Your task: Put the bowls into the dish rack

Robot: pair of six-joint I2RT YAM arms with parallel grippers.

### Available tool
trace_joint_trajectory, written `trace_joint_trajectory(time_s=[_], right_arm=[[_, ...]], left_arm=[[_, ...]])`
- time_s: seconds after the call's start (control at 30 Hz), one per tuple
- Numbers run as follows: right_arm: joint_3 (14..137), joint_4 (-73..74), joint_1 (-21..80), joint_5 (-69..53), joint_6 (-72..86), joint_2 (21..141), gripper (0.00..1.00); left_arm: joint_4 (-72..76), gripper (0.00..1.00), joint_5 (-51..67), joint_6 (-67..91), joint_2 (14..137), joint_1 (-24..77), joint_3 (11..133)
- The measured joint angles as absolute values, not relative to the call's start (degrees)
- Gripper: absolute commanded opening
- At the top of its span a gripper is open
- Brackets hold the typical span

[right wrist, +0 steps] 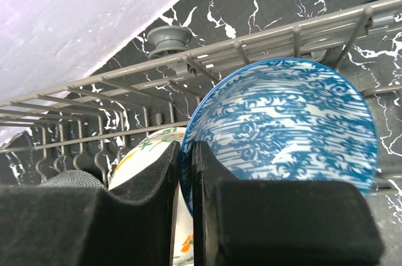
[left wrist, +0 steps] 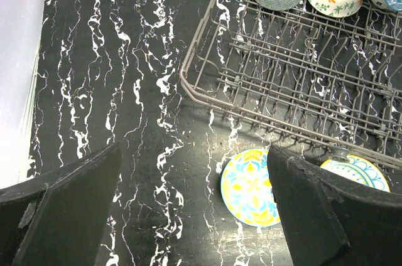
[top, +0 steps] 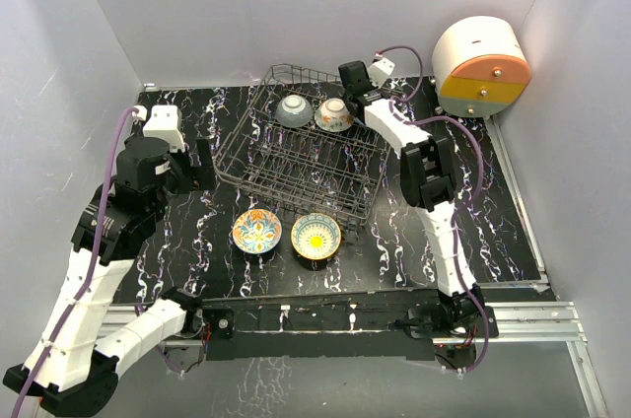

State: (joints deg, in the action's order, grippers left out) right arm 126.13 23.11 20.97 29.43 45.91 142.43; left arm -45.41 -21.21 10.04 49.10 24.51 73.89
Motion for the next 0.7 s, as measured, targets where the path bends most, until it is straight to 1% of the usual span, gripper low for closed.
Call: trace_joint_trajectory(time_s=[0.13, 0.27, 0.4, 0.47, 0.7], right_arm=[[121.7, 20.5, 20.9, 30.0, 46.0, 139.1, 0.08], [111.8, 14.3, 20.9, 29.7, 45.6, 134.1, 0.08], [97.0, 1.7, 20.3, 27.8, 47.1, 126.1, 0.08], [89.2, -5.9, 19.6, 24.9, 48.9, 122.4, 0.08], [76.3, -30.2, 17.5, 17.3, 56.1, 121.2, 0.08]], left_arm=[[-45.1, 0.97, -21.1, 9.9, 49.3, 24.5, 73.9], [-44.9, 0.97, -20.8, 9.5, 49.5, 24.5, 73.9], [-44.9, 0.97, -20.7, 9.2, 49.4, 24.5, 73.9], [-44.9, 0.97, -20.5, 9.0, 49.4, 24.5, 73.9], [-45.0, 0.97, -20.4, 8.8, 49.0, 24.5, 73.9]])
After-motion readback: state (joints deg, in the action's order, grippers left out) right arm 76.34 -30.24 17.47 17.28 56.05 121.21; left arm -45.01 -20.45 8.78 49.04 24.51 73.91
